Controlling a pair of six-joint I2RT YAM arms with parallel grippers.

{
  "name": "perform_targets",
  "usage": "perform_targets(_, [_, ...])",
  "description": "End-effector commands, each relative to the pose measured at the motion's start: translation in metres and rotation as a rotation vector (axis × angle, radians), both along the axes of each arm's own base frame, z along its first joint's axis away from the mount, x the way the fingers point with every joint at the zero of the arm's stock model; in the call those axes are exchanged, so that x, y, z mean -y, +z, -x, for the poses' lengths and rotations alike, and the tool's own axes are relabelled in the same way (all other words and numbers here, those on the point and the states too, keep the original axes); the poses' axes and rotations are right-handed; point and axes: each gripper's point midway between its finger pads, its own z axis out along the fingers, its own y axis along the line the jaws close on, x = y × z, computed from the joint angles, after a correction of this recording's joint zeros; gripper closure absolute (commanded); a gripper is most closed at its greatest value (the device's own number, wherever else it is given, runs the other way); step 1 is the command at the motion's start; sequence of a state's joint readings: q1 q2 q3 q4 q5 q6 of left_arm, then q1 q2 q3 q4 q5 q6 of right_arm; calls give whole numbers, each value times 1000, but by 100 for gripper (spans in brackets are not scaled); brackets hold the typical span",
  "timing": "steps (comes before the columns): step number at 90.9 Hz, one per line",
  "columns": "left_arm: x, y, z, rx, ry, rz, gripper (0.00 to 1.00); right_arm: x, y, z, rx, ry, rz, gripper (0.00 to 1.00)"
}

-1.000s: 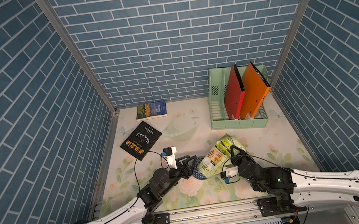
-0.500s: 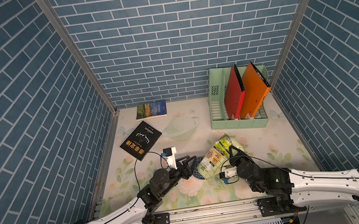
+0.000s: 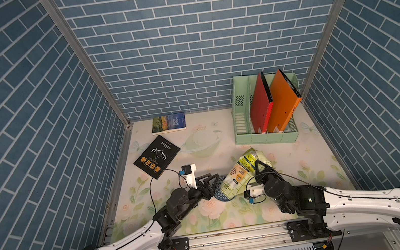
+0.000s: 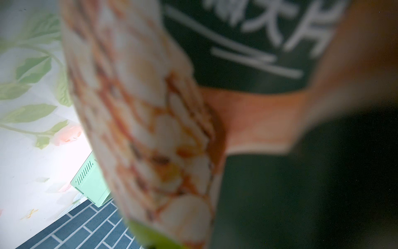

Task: Pour the oats into the breakfast bowl
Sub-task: Pour the oats into the bowl.

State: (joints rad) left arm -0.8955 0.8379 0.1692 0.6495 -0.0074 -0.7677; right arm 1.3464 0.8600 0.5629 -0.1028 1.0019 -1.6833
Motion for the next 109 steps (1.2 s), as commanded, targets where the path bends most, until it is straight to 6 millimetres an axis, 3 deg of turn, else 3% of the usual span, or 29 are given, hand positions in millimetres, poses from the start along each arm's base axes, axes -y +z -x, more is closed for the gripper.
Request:
perform_targets(1, [-1,2,0,13,9,10,41,9,42,-7,52,-77,-159,100])
perform_targets(8, [-1,1,0,9,7,10,41,11,53,-9,77,-82,-214,100])
perform_targets(16, [-1,2,0,8,8,19,41,14,27,-10,31,-86,-113,100])
perform_targets(26, [-1,2,0,7,8,18,41,14,51,-15,83,-96,-207,100])
perform_targets(33, [-2,1,0,5,11,21,41,16,36,-15,54,-102,-140,100])
perform_targets(42, [-1,2,-1,6,13,22,41,16,46,-18,82,-101,-194,100])
perform_targets(49, [-1,3,-1,7,12,27,41,18,31,-18,51,-109,-121,100])
perform_targets(56, [-1,3,-1,6,10,25,41,15,50,-18,83,-94,-209,100])
perform_targets(64, [-1,3,-1,7,12,25,41,16,26,-15,26,-93,-100,100])
perform_targets(72, [-1,3,-2,8,16,23,41,10,53,-15,78,-68,-216,100])
perform_targets(79, [-2,4,-2,8,19,30,41,9,28,-12,18,-57,-100,100])
perform_targets(88, [-1,4,-2,8,17,30,41,4,50,-14,69,-45,-202,100])
perform_targets(95, [-1,4,-2,9,18,30,41,7,28,-13,26,-55,-101,100])
perform_targets(103, [0,5,-2,8,15,31,41,5,55,-16,89,-53,-220,100])
perform_targets(109, [0,5,-2,9,15,32,41,7,32,-14,40,-52,-116,100])
